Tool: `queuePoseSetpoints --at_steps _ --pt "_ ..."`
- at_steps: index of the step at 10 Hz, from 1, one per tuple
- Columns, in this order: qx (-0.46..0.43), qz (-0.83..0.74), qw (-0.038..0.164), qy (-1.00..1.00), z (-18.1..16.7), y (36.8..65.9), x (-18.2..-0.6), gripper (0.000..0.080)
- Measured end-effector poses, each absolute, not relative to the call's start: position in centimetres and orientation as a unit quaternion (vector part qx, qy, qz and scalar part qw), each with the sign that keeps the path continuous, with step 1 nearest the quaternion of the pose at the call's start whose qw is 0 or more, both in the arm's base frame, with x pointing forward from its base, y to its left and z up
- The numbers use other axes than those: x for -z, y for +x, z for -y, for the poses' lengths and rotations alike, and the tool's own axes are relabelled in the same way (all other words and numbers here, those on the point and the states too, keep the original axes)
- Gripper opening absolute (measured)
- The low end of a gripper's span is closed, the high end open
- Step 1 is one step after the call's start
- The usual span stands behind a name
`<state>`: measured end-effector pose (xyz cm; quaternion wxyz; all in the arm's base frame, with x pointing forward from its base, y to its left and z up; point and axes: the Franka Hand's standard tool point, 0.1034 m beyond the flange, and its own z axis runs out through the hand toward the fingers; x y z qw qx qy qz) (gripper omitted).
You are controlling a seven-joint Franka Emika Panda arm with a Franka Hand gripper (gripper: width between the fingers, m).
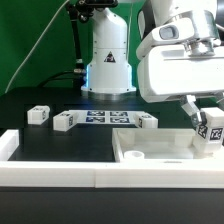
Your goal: Assemble one leg
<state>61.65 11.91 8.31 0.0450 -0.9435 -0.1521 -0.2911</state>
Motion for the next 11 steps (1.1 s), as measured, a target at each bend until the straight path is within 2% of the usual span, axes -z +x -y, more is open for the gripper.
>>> queuePoseSetpoints --at_steps 4,5,6,7,11 --pt "0.292 0.148 0.043 -0.944 -11.22 60.76 -7.81 0.0299" --pt "0.292 0.148 0.043 -0.944 -11.22 60.75 -7.80 0.0483" --pt "0.292 0.148 0.043 -0.944 -11.22 60.74 -7.79 0.0483" --pt "0.291 0.148 0.043 -0.944 -11.22 60.74 -7.79 0.0616" --pt "0.291 0.148 0.043 -0.944 -11.22 60.74 -7.78 0.0648"
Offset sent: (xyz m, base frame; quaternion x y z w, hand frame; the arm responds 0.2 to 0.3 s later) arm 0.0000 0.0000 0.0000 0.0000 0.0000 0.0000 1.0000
